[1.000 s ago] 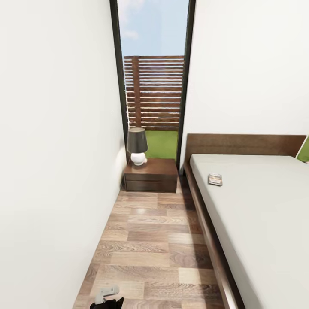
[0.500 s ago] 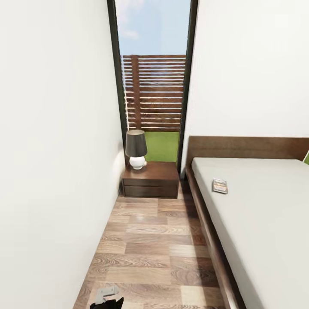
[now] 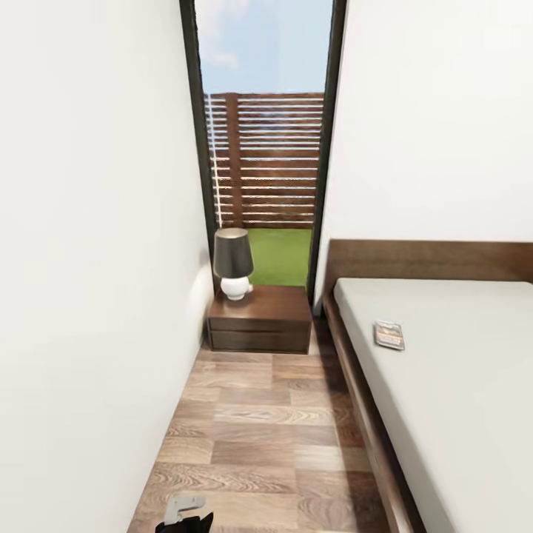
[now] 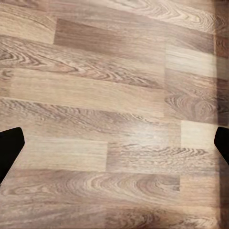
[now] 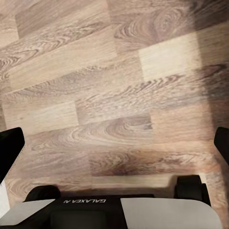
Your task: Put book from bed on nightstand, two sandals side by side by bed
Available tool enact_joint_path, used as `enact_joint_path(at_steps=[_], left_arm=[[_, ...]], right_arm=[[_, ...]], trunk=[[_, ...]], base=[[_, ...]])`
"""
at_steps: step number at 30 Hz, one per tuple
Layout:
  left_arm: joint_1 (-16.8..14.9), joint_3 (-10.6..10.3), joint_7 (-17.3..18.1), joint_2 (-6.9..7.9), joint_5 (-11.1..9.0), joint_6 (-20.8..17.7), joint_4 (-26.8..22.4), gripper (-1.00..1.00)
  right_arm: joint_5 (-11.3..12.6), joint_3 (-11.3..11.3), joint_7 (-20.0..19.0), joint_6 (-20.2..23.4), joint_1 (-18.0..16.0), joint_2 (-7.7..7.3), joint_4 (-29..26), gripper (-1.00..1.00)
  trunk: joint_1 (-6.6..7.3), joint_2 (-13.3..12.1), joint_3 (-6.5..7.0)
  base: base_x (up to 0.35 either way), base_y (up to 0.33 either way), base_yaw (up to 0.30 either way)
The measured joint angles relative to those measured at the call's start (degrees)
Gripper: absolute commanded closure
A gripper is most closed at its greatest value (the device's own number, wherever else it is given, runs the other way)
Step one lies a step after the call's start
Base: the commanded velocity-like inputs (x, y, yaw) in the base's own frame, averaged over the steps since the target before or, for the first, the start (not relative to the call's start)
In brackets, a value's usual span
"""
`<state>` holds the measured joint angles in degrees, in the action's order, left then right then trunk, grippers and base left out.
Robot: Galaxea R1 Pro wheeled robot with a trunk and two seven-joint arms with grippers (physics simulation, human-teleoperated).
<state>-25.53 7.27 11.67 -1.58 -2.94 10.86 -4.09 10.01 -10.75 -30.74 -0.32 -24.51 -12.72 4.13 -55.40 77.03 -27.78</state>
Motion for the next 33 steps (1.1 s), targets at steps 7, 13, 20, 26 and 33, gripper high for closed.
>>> enact_joint_path(at_steps=[7,13,20,26,33], left_arm=[[0.0,0.0,0.0,0.00,0.0,0.0,0.0,-1.00],[0.0,0.0,0.0,0.00,0.0,0.0,0.0,-1.00],[0.0,0.0,0.0,0.00,0.0,0.0,0.0,-1.00],[0.0,0.0,0.0,0.00,0.0,0.0,0.0,-1.00],[0.0,0.0,0.0,0.00,0.0,0.0,0.0,-1.00]], right_arm=[[0.0,0.0,0.0,0.0,0.0,0.00,0.0,-1.00],[0.0,0.0,0.0,0.0,0.0,-0.02,0.0,-1.00],[0.0,0.0,0.0,0.0,0.0,0.00,0.0,-1.00],[0.0,0.0,0.0,0.0,0.0,-0.01,0.0,-1.00],[0.0,0.0,0.0,0.0,0.0,-0.01,0.0,-1.00]], trunk=[[0.00,0.0,0.00],[0.00,0.0,0.00],[0.00,0.0,0.00],[0.00,0.0,0.00],[0.00,0.0,0.00]], base=[[0.329,0.000,0.000],[0.328,0.000,0.000],[0.329,0.000,0.000],[0.329,0.000,0.000],[0.329,0.000,0.000]])
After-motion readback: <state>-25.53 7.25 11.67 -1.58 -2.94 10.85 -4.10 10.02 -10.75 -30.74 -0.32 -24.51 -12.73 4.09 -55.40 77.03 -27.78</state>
